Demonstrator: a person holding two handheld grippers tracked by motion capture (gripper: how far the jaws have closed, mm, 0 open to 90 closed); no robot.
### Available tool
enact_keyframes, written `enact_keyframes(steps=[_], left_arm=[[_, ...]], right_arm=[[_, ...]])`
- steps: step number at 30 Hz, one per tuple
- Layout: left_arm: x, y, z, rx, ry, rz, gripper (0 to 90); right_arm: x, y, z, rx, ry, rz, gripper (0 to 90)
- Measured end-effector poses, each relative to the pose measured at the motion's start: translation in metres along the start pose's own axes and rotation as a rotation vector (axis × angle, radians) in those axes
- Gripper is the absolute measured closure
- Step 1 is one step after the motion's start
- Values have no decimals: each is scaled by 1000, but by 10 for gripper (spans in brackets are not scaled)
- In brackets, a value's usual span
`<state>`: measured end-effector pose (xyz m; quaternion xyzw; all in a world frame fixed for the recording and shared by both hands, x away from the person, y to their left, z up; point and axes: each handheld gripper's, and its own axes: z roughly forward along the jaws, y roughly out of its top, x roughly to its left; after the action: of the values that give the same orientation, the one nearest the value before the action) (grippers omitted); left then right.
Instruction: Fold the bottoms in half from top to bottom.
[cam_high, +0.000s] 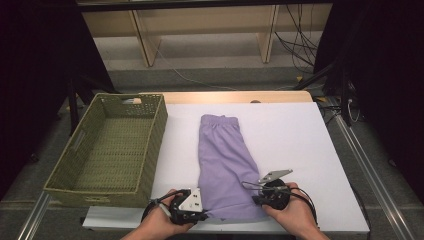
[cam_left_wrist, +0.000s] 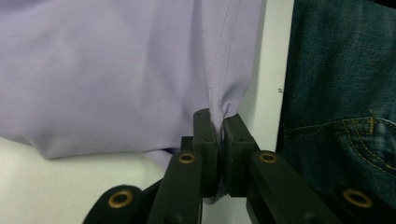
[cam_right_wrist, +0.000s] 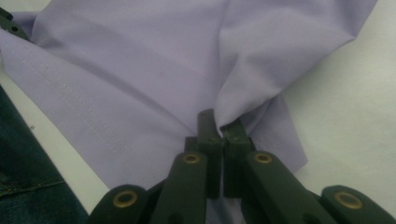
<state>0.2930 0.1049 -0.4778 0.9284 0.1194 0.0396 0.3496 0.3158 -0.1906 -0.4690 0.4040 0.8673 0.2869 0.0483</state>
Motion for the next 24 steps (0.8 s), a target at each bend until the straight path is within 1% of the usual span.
enact_keyframes(steps=[2,3,4,6,7,8,10,11,12,13,14,15,16,17,18,20,22,24], left_arm=[[-1,-1,-1,-8,-1,-1,834],[-1,-1,-1,-12,-1,-4,796],[-1,-1,-1,-20,4,-11,741],[-1,-1,-1,-32,15,-24,588],[1,-1,-2,-49,32,-50,503],[2,0,-3,-61,39,-72,429],[7,2,-8,-108,63,-125,288],[10,2,-12,-131,72,-151,248],[13,2,-14,-152,81,-180,226],[17,1,-16,-170,88,-210,220],[20,0,-17,-182,92,-234,215],[23,-1,-17,-183,99,-255,208],[25,-2,-17,-178,117,-271,208],[28,-2,-16,-175,119,-273,215],[30,-3,-14,-179,110,-289,218],[36,-2,-13,-187,123,-322,224],[40,-1,-10,-179,142,-355,234],[43,0,-3,-139,174,-367,245]], right_arm=[[2,0,-1,-2,4,7,890],[1,0,-1,0,4,5,882],[0,0,-2,-4,6,13,867],[-4,0,-4,-20,-3,23,809],[-6,0,-6,-25,-8,34,776],[-11,0,-8,-38,-16,44,750],[-19,0,-12,-58,-40,55,720],[-24,0,-14,-71,-47,63,709],[-28,-1,-16,-74,-55,81,700],[-33,-1,-17,-80,-64,88,690],[-36,-1,-18,-88,-70,96,672],[-39,-1,-19,-91,-67,103,658],[-41,-1,-19,-98,-62,115,643],[-42,0,-19,-107,-60,110,620],[-43,2,-18,-115,-65,105,610],[-43,6,-20,-131,-81,99,577],[-44,12,-21,-162,-91,97,552],[-45,18,-19,-182,-86,96,521]])
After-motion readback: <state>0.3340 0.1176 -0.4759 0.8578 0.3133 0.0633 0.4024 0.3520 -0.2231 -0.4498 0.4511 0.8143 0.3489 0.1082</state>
